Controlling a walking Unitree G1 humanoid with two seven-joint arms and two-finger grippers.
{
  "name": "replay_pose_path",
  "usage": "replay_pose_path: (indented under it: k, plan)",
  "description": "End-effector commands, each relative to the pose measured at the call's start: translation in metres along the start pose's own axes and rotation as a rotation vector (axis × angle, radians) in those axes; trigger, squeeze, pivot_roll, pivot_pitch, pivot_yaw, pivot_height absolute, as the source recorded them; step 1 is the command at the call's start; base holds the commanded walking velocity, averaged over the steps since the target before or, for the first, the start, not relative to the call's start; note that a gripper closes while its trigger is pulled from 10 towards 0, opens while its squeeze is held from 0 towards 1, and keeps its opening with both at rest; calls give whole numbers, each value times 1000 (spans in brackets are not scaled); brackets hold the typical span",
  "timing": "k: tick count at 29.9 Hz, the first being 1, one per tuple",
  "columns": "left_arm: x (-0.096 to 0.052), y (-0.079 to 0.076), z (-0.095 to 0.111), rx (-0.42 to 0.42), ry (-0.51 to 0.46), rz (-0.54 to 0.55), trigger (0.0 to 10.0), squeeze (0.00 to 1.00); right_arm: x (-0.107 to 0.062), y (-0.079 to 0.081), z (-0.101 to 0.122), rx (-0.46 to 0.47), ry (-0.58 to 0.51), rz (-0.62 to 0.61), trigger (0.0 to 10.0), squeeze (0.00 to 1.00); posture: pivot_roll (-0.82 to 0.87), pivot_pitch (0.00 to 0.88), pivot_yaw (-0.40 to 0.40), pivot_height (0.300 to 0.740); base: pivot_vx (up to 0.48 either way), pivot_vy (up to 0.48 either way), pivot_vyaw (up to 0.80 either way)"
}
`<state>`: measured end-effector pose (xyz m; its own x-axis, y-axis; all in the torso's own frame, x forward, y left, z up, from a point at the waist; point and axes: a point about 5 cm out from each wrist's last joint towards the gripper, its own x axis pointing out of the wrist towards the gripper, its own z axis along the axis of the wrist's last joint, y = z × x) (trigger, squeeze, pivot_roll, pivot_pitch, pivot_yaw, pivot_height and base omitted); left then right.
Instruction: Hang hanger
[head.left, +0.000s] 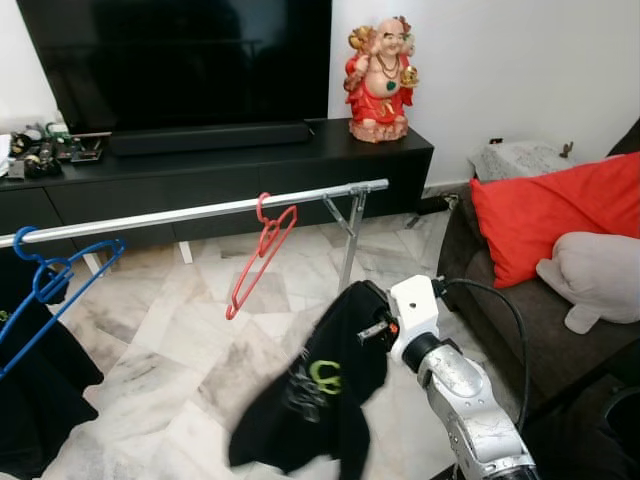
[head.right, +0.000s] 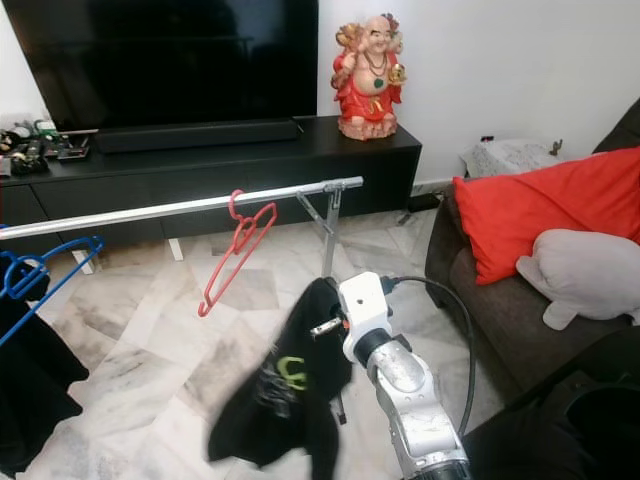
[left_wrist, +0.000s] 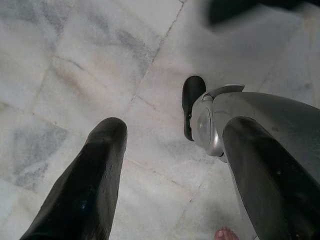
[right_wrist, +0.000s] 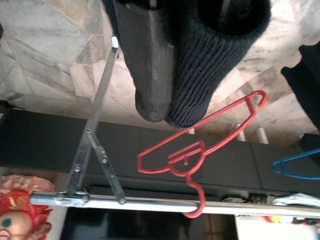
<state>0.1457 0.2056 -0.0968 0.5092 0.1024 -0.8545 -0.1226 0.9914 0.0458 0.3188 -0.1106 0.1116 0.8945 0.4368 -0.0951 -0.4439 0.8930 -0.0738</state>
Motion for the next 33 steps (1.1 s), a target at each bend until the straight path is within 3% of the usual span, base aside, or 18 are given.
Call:
replay_pose_path:
  k: [1, 7, 25, 33]
  plan:
    - [0, 2, -2, -10, 7, 8, 10000, 0, 3, -1, 5, -4, -22, -14, 10000, 0, 100, 0, 19, 740, 0, 0, 0]
    - [-1, 3, -2, -17, 3, 12, 10000, 0, 3, 2, 1, -20, -31, 5, 10000, 0, 119, 0, 16, 740, 0, 0, 70]
    - [-1, 4, -4, -14, 2, 7, 10000, 0, 2, 4, -15, -16, 8, -1, 10000, 0, 122, 0, 16, 740, 0, 0, 800]
    - [-1, 3, -2, 25, -27, 2, 10000, 0, -1, -4, -46, 68, 125, -115, 10000, 0, 125, 0, 17, 740, 0, 0, 171]
